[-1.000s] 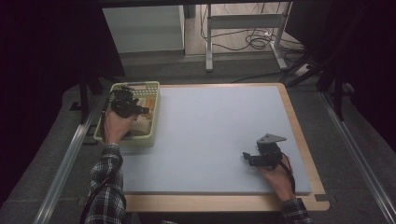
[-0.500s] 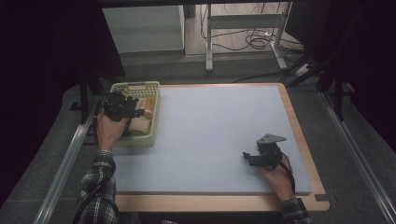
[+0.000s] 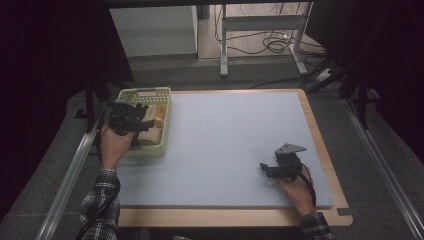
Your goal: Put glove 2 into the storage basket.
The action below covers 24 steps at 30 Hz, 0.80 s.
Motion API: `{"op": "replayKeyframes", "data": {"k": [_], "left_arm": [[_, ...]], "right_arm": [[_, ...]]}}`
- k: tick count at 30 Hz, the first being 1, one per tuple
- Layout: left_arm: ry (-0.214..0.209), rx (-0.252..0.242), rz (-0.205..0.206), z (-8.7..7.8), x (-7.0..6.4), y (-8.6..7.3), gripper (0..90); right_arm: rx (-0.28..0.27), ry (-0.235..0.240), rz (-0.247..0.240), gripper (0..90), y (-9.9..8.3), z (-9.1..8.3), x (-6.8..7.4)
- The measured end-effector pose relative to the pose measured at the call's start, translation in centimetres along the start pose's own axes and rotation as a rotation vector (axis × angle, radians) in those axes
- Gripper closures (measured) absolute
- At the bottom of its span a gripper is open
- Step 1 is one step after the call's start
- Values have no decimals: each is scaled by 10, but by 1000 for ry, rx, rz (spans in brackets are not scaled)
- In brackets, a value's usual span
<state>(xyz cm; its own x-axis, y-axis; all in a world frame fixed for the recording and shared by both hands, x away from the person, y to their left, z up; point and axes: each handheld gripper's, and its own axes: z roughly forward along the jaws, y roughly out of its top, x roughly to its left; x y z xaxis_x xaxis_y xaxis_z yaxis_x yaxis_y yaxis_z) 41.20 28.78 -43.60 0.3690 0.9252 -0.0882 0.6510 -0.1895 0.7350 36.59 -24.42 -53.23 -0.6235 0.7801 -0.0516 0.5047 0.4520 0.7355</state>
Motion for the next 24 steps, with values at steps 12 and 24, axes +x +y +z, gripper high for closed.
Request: {"op": "replayKeyframes", "data": {"k": [12,24], "left_arm": [[-37,-23,27,-9,-16,-9,0],[-75,-52,43,-14,-31,-16,0]], "right_arm": [[0,0,0,227,0,0,0],[1,0,1,227,0,0,0]]}}
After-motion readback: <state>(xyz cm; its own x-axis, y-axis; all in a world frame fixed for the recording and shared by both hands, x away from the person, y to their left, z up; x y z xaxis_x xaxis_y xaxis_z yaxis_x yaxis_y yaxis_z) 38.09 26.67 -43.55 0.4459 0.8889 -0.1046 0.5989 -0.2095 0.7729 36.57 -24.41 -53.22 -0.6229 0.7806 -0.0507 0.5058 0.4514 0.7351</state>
